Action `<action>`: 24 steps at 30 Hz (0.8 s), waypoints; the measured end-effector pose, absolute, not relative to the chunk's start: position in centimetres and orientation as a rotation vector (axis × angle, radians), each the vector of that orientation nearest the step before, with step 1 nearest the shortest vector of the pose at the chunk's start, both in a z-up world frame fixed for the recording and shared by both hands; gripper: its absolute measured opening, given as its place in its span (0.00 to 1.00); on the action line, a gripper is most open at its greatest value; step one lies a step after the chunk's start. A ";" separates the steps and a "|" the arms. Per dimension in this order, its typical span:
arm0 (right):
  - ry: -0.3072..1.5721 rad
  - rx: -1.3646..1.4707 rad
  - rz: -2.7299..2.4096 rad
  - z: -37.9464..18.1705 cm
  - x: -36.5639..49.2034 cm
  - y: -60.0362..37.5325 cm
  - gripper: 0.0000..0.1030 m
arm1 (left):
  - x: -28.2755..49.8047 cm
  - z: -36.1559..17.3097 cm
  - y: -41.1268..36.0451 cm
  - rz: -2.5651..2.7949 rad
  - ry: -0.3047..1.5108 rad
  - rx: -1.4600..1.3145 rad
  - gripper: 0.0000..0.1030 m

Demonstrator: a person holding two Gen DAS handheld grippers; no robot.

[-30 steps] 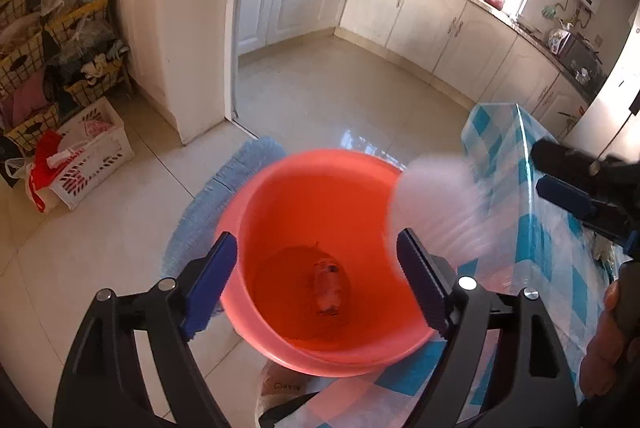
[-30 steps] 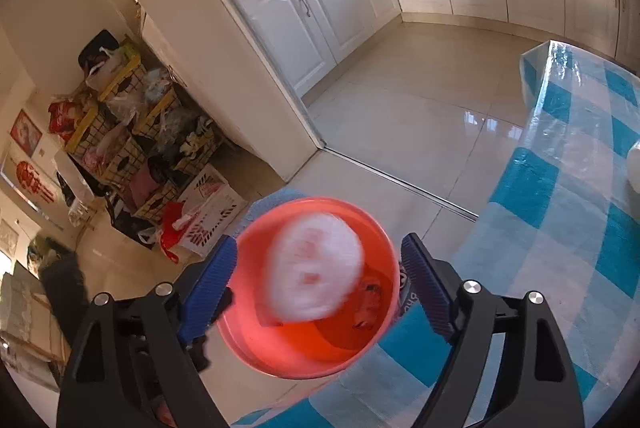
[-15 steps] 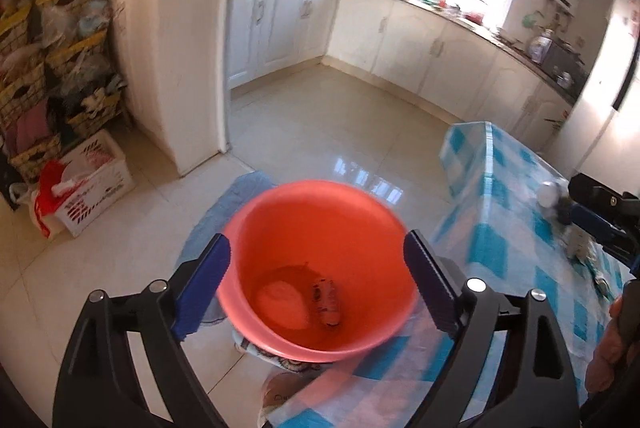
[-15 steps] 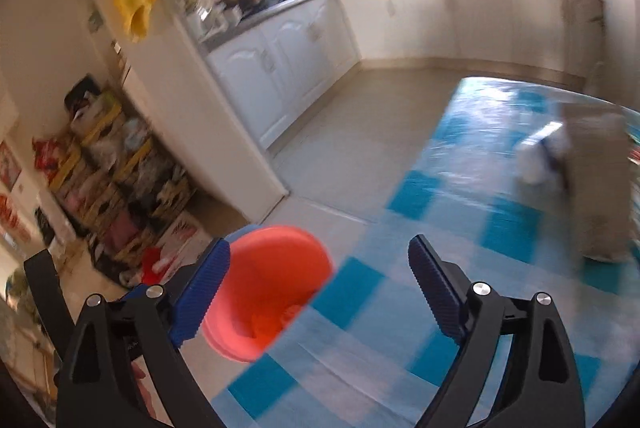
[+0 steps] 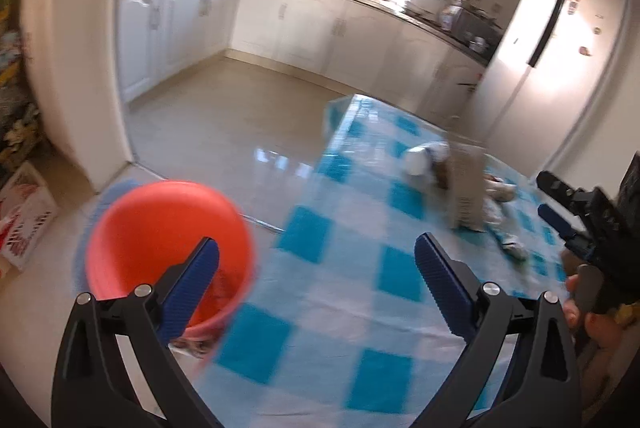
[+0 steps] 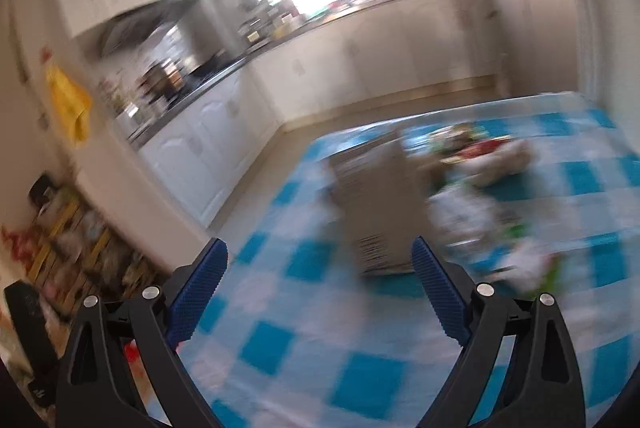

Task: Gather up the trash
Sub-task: 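Return to the table and grasp the paper bag with the left tool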

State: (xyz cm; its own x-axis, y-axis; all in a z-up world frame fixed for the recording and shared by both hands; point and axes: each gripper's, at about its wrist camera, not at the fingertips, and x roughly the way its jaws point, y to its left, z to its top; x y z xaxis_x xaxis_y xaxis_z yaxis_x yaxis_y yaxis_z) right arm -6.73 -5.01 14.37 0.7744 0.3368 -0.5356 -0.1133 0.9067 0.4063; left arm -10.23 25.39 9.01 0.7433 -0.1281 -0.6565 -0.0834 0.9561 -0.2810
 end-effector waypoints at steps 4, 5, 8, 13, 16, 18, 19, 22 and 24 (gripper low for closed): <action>0.636 0.470 0.126 13.1 -6.5 -12.6 0.90 | -7.9 9.7 21.3 -0.099 0.749 -0.316 0.96; 0.631 0.488 0.099 12.8 -6.7 -14.2 0.90 | -7.3 9.7 20.2 -0.113 0.754 -0.317 0.96; 0.628 0.533 0.048 11.7 -7.1 -17.7 0.90 | -4.9 9.6 15.5 -0.143 0.772 -0.283 0.96; 0.623 0.544 0.020 10.7 -8.0 -20.6 0.89 | -0.6 8.2 8.3 -0.146 0.814 -0.204 0.96; 0.622 0.525 0.029 10.6 -8.3 -20.7 0.89 | 2.0 7.2 5.1 -0.099 0.827 -0.154 0.96; 0.620 0.499 0.039 10.6 -8.6 -20.5 0.89 | 3.8 6.4 3.3 -0.037 0.833 -0.123 0.96; 0.619 0.491 0.044 10.6 -8.7 -20.5 0.89 | 4.5 6.3 2.8 -0.020 0.835 -0.118 0.96; 0.621 0.485 0.072 10.3 -8.9 -20.4 0.89 | 6.4 5.5 1.2 0.029 0.846 -0.075 0.96; 0.630 0.492 0.084 10.0 -8.8 -20.4 0.90 | 7.0 5.1 0.6 0.045 0.845 -0.054 0.96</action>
